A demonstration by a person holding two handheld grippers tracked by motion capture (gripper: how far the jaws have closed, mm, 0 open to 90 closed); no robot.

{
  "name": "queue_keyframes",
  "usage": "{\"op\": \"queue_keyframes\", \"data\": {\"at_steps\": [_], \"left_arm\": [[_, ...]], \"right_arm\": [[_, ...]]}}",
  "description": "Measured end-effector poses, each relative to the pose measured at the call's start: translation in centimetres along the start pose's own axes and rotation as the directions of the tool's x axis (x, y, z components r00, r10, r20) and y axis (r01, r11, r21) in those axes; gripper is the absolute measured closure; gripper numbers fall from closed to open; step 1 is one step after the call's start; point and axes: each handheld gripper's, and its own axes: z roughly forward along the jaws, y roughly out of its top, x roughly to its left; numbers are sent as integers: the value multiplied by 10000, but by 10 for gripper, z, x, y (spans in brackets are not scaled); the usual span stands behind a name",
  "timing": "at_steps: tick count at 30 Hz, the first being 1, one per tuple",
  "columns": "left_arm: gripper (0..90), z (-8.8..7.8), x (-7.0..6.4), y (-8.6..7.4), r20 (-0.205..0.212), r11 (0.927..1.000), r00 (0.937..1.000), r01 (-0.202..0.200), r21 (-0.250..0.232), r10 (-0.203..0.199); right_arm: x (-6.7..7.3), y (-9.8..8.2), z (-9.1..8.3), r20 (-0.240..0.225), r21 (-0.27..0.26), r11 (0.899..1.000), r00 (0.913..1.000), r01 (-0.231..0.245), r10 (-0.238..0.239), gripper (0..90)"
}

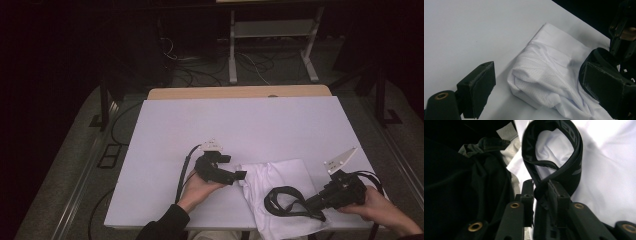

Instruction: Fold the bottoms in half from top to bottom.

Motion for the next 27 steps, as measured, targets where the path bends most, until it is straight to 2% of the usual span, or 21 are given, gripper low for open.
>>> {"op": "queue_keyframes", "data": {"at_steps": [5,11,16,21,27], "left_arm": [[102,0,0,0,24,10000,10000,-12,-4,12],[99,-1,0,0,26,10000,10000,-13,-74,13],[69,0,0,0,69,9999,9999,-98,-49,98],[23,0,-1,0,90,9997,9997,-226,-87,227],[1,1,-1,0,59,9995,9996,-278,-121,279]], "right_arm": [[3,11,-11,78,-555,9984,9999,139,-135,613],[-5,26,-16,494,-1192,9929,9988,25,35,623],[-13,37,-14,1015,-1325,9912,9946,-65,201,731],[-23,46,-9,1642,-1304,9911,9853,-263,477,849],[-34,52,0,1941,-1135,9923,9783,-504,719,883]]}}
